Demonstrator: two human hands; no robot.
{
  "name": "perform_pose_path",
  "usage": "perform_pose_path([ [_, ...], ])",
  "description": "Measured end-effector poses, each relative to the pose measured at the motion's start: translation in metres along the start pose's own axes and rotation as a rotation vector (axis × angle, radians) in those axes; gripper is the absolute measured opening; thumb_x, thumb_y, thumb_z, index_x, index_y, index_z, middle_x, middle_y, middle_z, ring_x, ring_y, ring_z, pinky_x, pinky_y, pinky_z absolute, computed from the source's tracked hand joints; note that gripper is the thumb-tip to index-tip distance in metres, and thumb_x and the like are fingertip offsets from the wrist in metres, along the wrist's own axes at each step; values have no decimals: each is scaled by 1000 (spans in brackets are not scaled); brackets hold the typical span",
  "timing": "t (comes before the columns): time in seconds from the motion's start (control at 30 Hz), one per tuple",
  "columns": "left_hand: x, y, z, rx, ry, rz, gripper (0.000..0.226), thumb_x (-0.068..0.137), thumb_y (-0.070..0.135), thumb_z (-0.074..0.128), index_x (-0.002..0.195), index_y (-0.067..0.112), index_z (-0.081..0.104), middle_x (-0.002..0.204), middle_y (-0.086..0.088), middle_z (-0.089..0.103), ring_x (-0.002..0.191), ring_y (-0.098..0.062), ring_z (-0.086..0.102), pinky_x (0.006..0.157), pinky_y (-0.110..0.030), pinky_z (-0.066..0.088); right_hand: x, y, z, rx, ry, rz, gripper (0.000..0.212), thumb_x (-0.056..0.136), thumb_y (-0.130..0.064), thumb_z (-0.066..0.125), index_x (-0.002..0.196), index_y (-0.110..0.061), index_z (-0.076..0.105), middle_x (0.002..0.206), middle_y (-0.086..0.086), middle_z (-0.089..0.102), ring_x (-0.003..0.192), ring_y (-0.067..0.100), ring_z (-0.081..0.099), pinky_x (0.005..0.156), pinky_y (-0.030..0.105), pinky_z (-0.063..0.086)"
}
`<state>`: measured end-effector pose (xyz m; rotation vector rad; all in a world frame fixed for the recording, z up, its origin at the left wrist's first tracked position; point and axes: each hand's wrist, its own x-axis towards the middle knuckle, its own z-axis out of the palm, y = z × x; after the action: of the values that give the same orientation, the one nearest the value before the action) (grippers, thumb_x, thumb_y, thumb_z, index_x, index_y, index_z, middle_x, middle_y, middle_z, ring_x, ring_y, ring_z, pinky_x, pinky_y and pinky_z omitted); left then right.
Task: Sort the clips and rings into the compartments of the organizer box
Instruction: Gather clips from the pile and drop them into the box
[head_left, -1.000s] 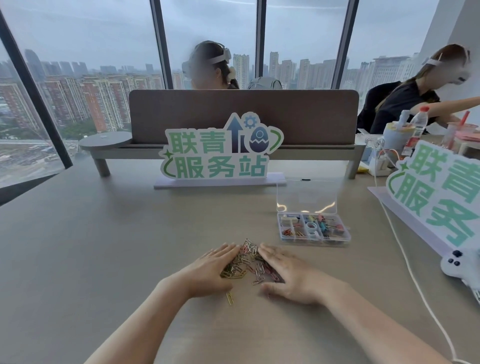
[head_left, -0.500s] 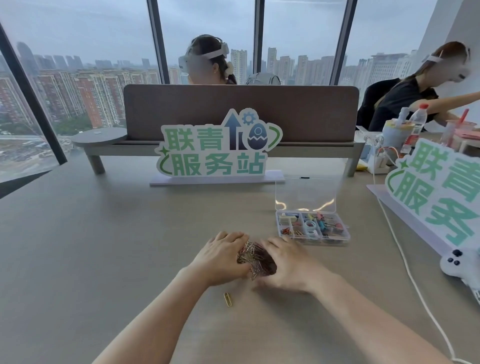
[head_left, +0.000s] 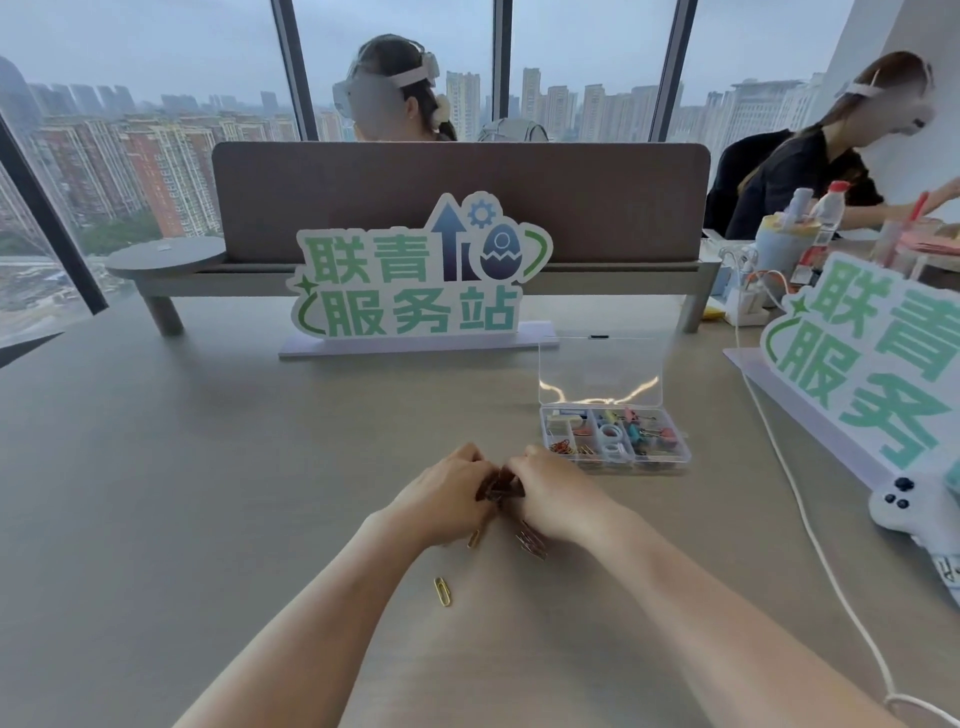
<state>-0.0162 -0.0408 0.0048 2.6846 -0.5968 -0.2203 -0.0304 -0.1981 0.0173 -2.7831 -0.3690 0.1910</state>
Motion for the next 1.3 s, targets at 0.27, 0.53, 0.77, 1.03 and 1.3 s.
perform_pose_path([
  [0.27, 5, 4, 1, -14, 45, -37, 11, 75, 22, 58, 84, 17, 57, 93, 0, 52, 85, -21, 57, 79, -36, 50, 9, -7, 5, -10, 12, -27, 14, 81, -8, 55, 92, -5, 63, 95, 17, 65, 86, 35, 62, 62, 31, 37],
  [0.53, 2, 4, 0, -120, 107, -146, 11, 73, 18, 59, 84, 18, 59, 81, 2, 61, 78, -21, 58, 65, -33, 48, 6, -6, 2, 45, -35, -10, 6, 80, -8, 55, 77, -13, 57, 88, 19, 65, 81, 35, 61, 60, 34, 40],
  [0.77, -2, 4, -7, -271, 64, -173, 7, 74, 10, 61, 78, 13, 66, 61, -1, 64, 46, -13, 61, 45, -20, 50, -1, -5, -7, 192, -39, -10, 5, 82, -5, 58, 80, -5, 62, 82, 16, 66, 79, 33, 64, 65, 40, 49],
  [1.03, 2, 2, -14, -456, 115, -158, 8, 79, 5, 67, 79, 13, 68, 70, -5, 69, 48, -11, 65, 52, -18, 52, -3, 5, -14, 363, 45, -10, 7, 87, -9, 58, 84, -8, 64, 76, 10, 69, 65, 23, 68, 64, 37, 54],
  [1.3, 31, 20, -26, -530, 211, -135, 4, 81, 13, 70, 85, 12, 69, 72, -1, 69, 52, -9, 66, 61, -24, 58, 2, 32, -38, 538, 213, 85, 14, 91, -6, 56, 78, -4, 60, 64, 14, 66, 50, 21, 66, 58, 42, 57],
])
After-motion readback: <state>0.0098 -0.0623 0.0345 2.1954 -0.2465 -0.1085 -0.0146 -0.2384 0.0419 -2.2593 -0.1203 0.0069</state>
